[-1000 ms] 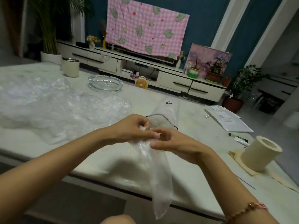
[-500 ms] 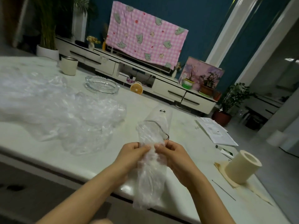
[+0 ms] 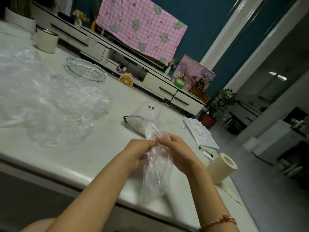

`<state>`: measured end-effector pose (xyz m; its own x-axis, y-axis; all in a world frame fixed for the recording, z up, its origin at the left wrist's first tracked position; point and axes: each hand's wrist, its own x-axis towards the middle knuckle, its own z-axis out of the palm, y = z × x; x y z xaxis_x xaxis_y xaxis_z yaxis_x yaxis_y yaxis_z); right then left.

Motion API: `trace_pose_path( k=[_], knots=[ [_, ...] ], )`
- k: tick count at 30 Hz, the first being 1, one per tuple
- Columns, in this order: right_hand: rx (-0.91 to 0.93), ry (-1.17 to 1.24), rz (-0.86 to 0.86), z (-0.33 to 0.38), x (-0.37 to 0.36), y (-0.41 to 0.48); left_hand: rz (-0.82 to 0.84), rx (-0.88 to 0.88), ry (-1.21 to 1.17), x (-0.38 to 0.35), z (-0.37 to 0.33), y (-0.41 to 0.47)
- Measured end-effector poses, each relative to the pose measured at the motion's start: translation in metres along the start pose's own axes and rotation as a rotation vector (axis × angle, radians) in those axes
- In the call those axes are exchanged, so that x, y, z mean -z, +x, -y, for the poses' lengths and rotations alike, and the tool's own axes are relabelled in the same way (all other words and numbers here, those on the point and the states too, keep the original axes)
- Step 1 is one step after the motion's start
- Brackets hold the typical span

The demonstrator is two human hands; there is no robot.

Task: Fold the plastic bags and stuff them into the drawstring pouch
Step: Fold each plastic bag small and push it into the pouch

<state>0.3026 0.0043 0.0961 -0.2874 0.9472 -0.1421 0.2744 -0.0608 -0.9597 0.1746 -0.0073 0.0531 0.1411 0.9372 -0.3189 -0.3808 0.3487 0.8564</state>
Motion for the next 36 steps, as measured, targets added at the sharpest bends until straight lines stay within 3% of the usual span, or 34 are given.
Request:
trace_pose_path(
  k=[4, 10, 17, 21, 23, 26, 28, 30, 32, 34, 36],
  knots=[
    [0.020, -0.053, -0.043, -0.006, 0.004, 0.002, 0.034, 0.012, 0.004, 0.023, 0.004, -0.002],
    [0.056, -0.030, -0.069, -0.013, -0.015, 0.005, 0.160, 0.134, -0.171, 0.033, 0.000, -0.009],
    [0.226, -0.196, -0.166, -0.014, -0.029, 0.013, 0.291, 0.048, -0.202, 0.040, 0.001, -0.007],
    [0.276, -0.212, -0.145, -0.009, -0.022, 0.007, 0.206, 0.140, -0.267, 0.047, 0.002, -0.003],
    [0.429, -0.455, -0.177, -0.007, -0.015, -0.004, 0.131, 0.140, -0.294, 0.050, 0.001, -0.003],
    [0.616, -1.165, -0.059, -0.018, -0.027, -0.020, 0.058, 0.129, -0.299, 0.054, 0.002, 0.004],
    [0.824, -1.401, -0.084, -0.033, -0.044, -0.018, 0.065, 0.141, -0.296, 0.059, 0.002, 0.006],
    [1.047, -1.306, -0.135, -0.046, -0.055, -0.012, 0.104, 0.169, -0.308, 0.061, 0.004, 0.006],
    [1.143, -1.142, -0.134, -0.053, -0.055, -0.006, 0.107, 0.205, -0.393, 0.058, 0.004, 0.002],
    [1.012, -0.947, -0.103, -0.050, -0.053, -0.008, 0.054, 0.162, -0.408, 0.053, 0.003, 0.000],
    [0.728, -0.699, -0.061, -0.040, -0.050, -0.013, -0.032, 0.038, -0.321, 0.052, 0.006, 0.006]
  ],
)
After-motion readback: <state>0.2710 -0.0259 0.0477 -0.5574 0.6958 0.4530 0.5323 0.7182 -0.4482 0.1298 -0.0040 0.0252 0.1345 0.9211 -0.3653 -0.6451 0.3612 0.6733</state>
